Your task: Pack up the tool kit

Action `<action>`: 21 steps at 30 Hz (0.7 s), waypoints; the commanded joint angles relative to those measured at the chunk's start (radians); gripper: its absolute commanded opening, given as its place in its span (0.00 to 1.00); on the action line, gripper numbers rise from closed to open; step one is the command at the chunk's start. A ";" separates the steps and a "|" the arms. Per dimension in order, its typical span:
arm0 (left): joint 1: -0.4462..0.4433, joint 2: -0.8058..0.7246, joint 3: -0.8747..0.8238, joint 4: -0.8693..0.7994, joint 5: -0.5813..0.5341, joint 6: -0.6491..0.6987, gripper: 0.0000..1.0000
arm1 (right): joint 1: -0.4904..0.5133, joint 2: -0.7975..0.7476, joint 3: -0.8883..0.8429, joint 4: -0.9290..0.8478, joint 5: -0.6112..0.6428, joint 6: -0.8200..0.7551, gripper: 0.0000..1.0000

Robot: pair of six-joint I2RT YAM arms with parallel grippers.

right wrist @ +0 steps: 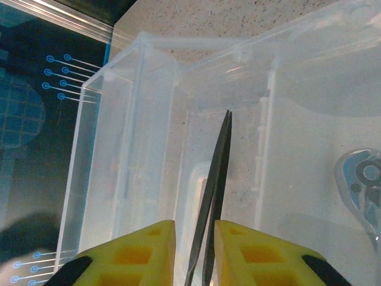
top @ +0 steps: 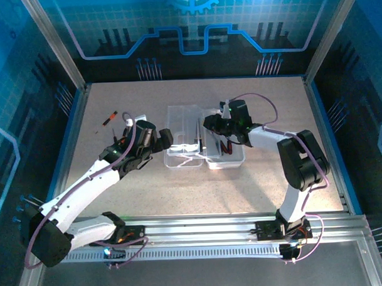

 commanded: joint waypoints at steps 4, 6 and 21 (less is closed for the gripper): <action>0.074 0.016 0.035 -0.042 -0.020 0.011 0.99 | 0.003 -0.196 -0.020 -0.075 0.026 -0.089 0.28; 0.116 0.046 0.052 -0.070 -0.030 -0.004 0.99 | 0.003 -0.257 -0.054 -0.098 0.050 -0.122 0.28; 0.439 0.406 0.123 -0.016 0.107 -0.004 0.79 | 0.006 -0.631 -0.361 -0.188 0.225 -0.340 0.32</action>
